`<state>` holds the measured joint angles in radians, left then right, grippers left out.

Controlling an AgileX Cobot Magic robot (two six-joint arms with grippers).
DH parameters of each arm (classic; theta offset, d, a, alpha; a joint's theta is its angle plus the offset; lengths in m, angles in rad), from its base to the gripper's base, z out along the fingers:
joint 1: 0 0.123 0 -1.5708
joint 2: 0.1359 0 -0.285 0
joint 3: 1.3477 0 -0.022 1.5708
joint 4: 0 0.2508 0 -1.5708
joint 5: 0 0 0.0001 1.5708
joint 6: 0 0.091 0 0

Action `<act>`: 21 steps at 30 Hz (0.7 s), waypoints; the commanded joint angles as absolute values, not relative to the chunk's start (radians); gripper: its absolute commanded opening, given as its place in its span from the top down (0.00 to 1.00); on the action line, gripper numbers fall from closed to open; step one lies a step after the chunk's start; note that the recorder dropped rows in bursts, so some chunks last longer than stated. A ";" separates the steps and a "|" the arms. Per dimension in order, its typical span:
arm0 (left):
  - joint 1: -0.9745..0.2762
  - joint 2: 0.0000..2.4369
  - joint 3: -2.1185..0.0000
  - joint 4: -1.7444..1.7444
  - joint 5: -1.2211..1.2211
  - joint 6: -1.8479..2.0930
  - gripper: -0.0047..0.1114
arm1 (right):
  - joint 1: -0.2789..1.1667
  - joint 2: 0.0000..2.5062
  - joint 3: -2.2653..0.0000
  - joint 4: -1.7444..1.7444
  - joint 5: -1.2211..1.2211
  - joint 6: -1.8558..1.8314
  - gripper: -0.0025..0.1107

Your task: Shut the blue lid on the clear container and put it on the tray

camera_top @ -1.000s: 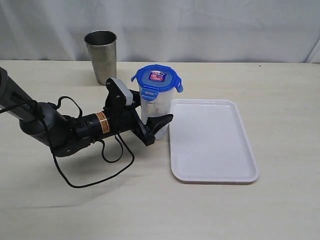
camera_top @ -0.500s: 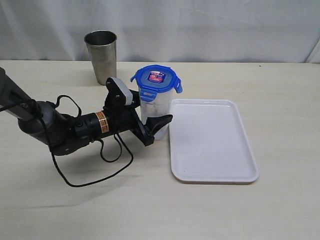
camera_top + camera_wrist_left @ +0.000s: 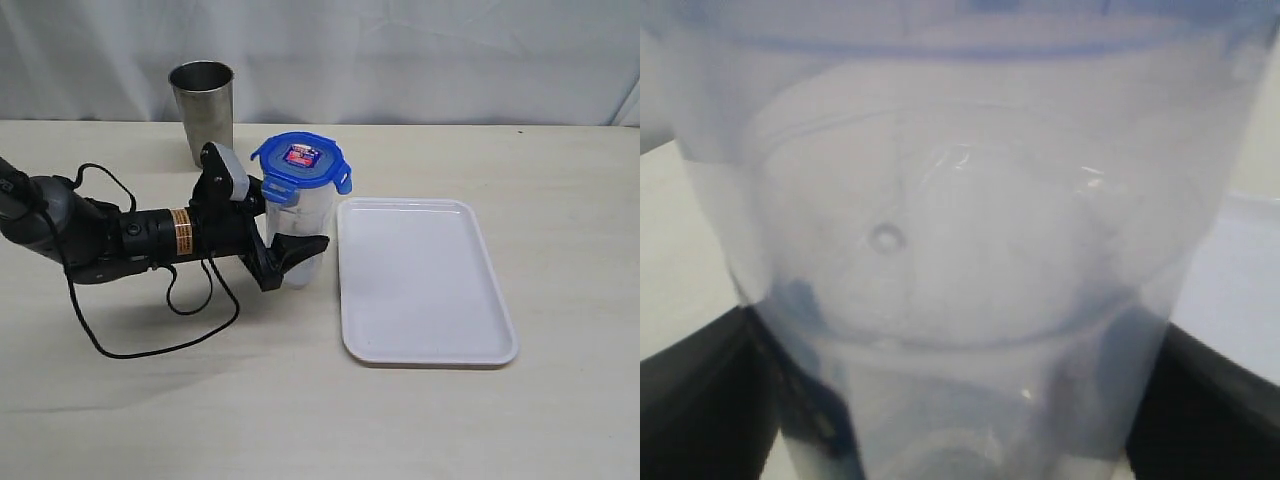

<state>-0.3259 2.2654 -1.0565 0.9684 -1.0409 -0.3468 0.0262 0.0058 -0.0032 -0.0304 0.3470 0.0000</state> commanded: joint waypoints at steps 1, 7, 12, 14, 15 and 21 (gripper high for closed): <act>-0.310 2.251 -1.059 1.103 -1.081 -0.364 0.96 | 0.026 0.000 0.000 -0.029 0.344 0.000 0.94; -0.245 2.251 -1.059 1.182 -1.221 -0.352 0.96 | 0.026 0.000 0.000 -0.029 0.344 0.000 0.94; -0.209 2.251 -1.059 1.265 -1.221 -0.320 0.96 | 0.026 0.000 0.000 -0.029 0.344 0.000 0.94; -0.205 2.251 -1.059 1.294 -1.221 -0.320 0.96 | 0.026 0.000 0.000 -0.029 0.344 0.000 0.94; -0.205 2.251 -1.059 1.296 -1.221 -0.320 0.96 | 0.026 0.000 0.000 -0.029 0.344 0.000 0.94; -0.205 2.251 -1.059 1.303 -1.221 -0.336 0.96 | 0.026 0.000 0.000 -0.029 0.344 0.000 0.94</act>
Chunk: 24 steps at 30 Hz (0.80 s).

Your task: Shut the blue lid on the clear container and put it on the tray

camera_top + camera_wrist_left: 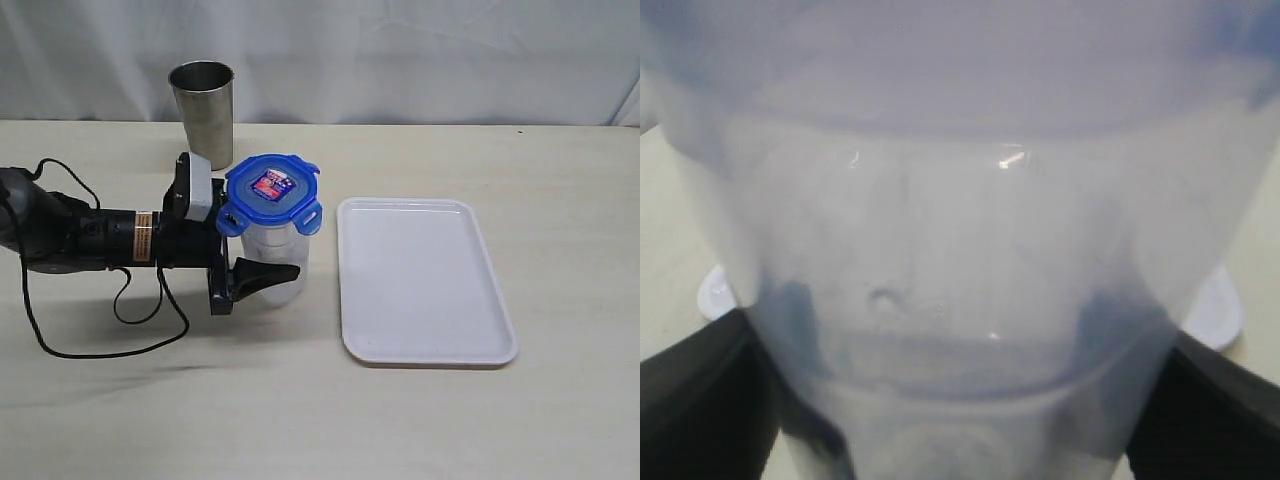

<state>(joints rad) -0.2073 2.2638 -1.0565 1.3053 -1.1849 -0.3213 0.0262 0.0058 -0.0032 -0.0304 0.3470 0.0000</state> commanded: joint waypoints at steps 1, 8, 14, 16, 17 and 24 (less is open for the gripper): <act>-0.205 2.251 -1.059 1.305 -1.221 -0.346 0.96 | 0.026 0.000 0.000 -0.029 0.344 0.000 0.94; -0.205 2.251 -1.059 1.376 -1.221 -0.372 0.96 | 0.026 0.000 0.000 -0.029 0.344 0.000 0.94; -0.205 2.251 -1.059 1.378 -1.221 -0.372 0.96 | 0.026 0.000 0.000 -0.029 0.344 0.000 0.94; -0.205 2.251 -1.059 1.378 -1.221 -0.372 0.96 | 0.026 0.000 0.000 -0.029 0.344 0.000 0.94; -0.205 2.251 -1.059 1.376 -1.221 -0.372 0.96 | 0.026 0.000 0.000 -0.029 0.344 0.000 0.94; -0.205 2.251 -1.059 1.367 -1.221 -0.372 0.96 | 0.026 0.000 0.000 0.120 -0.041 0.000 0.94</act>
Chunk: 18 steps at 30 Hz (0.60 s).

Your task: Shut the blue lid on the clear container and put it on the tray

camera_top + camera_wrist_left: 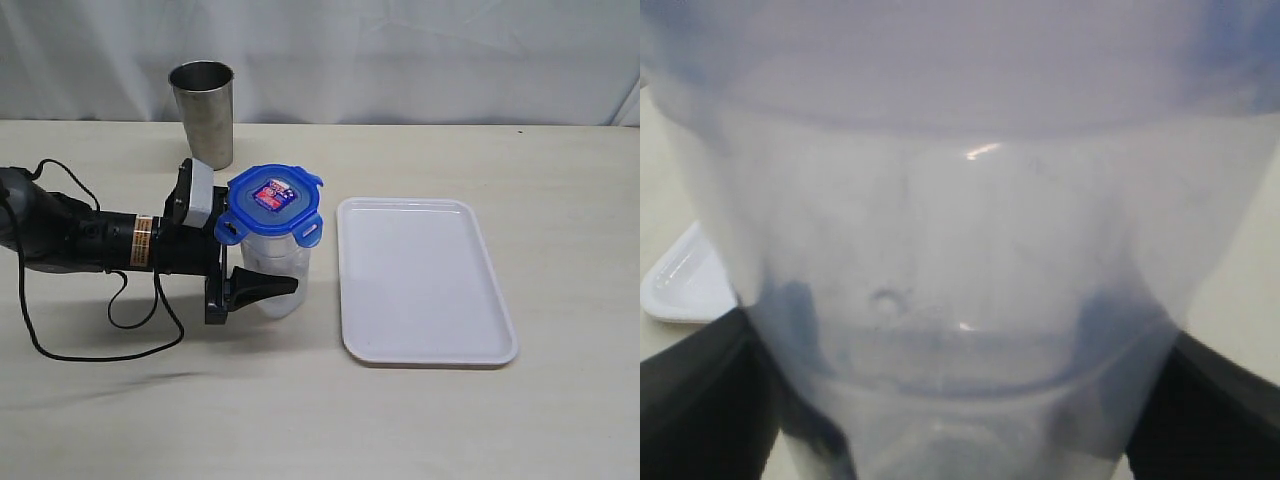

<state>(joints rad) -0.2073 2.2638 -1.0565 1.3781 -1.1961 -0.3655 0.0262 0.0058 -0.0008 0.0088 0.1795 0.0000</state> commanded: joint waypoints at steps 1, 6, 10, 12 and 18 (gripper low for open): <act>-0.205 2.251 -1.059 1.367 -1.221 -0.372 0.96 | 0.026 0.000 0.000 0.265 -0.175 0.063 0.94; -0.205 2.251 -1.059 1.356 -1.221 -0.372 0.96 | 0.026 0.015 -0.104 0.210 -0.116 0.176 0.94; -0.205 2.251 -1.059 1.350 -1.221 -0.372 0.96 | 0.026 0.213 -0.367 0.208 0.075 0.132 0.82; -0.205 2.251 -1.059 1.348 -1.221 -0.372 0.96 | 0.026 0.348 -0.510 0.208 0.196 0.024 0.75; -0.205 2.251 -1.059 1.346 -1.221 -0.372 0.96 | 0.026 0.786 -0.966 0.568 0.546 -0.622 0.74</act>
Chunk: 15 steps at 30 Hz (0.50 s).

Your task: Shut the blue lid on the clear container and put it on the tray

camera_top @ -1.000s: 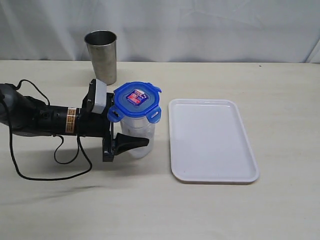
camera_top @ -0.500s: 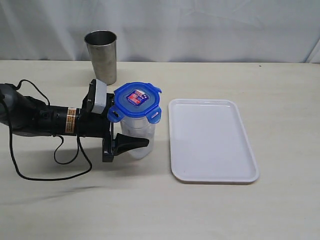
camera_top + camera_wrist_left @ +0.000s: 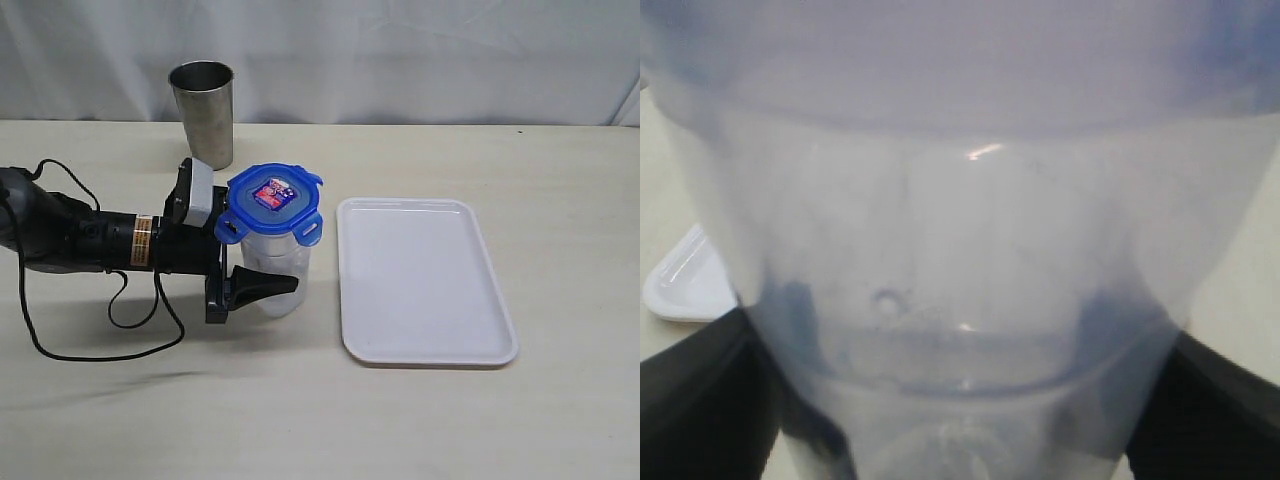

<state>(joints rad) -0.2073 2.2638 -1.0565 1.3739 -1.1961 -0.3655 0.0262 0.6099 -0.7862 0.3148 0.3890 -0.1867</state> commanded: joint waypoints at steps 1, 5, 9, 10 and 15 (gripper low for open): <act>-0.205 2.251 -1.059 1.346 -1.221 -0.372 0.96 | 0.026 0.842 -1.017 0.695 0.596 -0.766 0.72; -0.205 2.253 -1.059 1.346 -1.221 -0.372 0.96 | 0.026 1.073 -1.229 0.819 0.854 -0.769 0.69; -0.205 2.257 -1.059 1.346 -1.221 -0.372 0.96 | 0.026 1.285 -1.427 0.586 0.930 -0.707 0.69; -0.205 2.257 -1.059 1.346 -1.221 -0.372 0.96 | 0.029 1.317 -1.456 0.514 0.906 -0.678 0.69; -0.205 2.257 -1.059 1.342 -1.221 -0.372 0.96 | 0.156 1.462 -1.520 -0.759 0.805 0.074 0.69</act>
<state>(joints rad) -0.2073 2.2638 -1.0565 1.3637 -1.1961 -0.3655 0.1004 1.4132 -1.5093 -0.1892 0.7964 -0.3168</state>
